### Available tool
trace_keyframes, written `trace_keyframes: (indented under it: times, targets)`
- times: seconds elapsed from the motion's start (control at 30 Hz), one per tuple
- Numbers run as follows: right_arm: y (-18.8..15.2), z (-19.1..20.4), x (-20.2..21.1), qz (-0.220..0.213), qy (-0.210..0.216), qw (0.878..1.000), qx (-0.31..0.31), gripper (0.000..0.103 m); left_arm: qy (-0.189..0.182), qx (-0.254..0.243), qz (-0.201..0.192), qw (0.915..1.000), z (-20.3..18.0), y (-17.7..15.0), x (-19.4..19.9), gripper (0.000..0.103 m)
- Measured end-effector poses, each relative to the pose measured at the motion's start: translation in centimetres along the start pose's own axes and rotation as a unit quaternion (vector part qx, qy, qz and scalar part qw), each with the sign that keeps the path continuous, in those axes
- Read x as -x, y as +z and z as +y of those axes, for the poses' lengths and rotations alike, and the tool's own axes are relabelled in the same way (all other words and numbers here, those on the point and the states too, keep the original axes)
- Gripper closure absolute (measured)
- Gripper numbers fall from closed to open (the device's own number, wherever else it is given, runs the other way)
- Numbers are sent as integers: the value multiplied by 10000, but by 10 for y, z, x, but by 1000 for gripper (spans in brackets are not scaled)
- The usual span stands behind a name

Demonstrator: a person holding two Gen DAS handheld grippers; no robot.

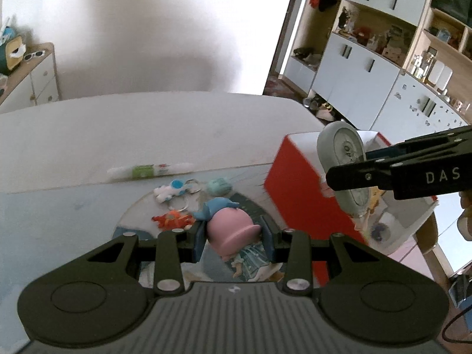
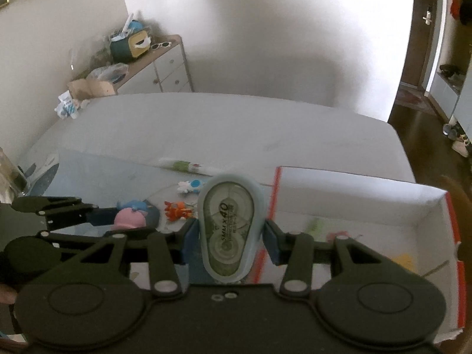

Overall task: Organize rigid objects
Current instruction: 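Carry the pink figurine with the left tool while the right tool carries the dispenser to the box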

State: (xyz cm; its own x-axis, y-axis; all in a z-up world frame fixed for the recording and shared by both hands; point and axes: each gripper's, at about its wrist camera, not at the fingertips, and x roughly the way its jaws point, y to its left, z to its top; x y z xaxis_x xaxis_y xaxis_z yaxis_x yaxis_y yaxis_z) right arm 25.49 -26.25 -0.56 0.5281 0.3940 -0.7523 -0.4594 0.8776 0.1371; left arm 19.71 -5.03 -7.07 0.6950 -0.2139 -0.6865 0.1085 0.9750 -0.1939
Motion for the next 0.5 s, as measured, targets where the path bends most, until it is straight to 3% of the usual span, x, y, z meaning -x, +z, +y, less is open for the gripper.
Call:
trace_keyframes:
  times: [0.5]
  targets:
    - [-32, -89, 27, -11, 6, 9998, -186, 57, -35, -339, -45, 9994, -100, 23, -15, 65]
